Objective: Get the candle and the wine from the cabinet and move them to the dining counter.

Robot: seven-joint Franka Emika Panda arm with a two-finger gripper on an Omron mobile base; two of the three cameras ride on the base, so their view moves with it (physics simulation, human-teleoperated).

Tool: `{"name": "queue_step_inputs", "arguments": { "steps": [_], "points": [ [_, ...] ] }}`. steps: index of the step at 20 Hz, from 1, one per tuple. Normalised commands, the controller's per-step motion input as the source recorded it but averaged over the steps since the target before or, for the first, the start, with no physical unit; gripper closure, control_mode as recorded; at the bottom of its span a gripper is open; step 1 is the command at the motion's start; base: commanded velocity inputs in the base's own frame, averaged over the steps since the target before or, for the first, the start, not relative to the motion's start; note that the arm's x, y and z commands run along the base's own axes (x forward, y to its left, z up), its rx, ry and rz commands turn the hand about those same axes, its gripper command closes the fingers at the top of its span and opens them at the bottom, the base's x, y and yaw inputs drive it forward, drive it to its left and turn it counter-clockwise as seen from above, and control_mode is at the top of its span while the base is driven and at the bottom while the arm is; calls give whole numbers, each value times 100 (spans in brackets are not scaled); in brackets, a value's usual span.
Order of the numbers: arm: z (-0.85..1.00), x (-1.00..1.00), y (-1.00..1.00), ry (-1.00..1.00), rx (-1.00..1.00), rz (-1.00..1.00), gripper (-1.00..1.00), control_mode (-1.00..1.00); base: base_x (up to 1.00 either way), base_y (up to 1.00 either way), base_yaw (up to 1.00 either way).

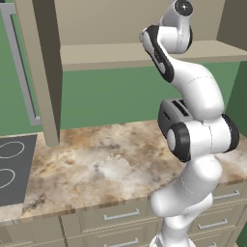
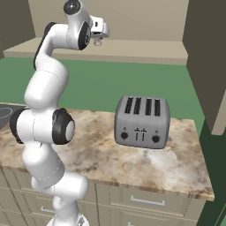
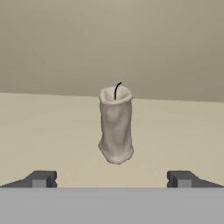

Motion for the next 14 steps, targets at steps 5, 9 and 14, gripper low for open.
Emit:
{"name": "queue_step_inputs", "arguments": {
  "steps": [5,9,14],
  "points": [
    [0,29,0,0,0,0,-100,-100,0,0,0],
    [0,21,0,1,0,0,-100,-100,0,0,0],
    [0,21,0,1,0,0,-100,-100,0,0,0]
  ]
}}
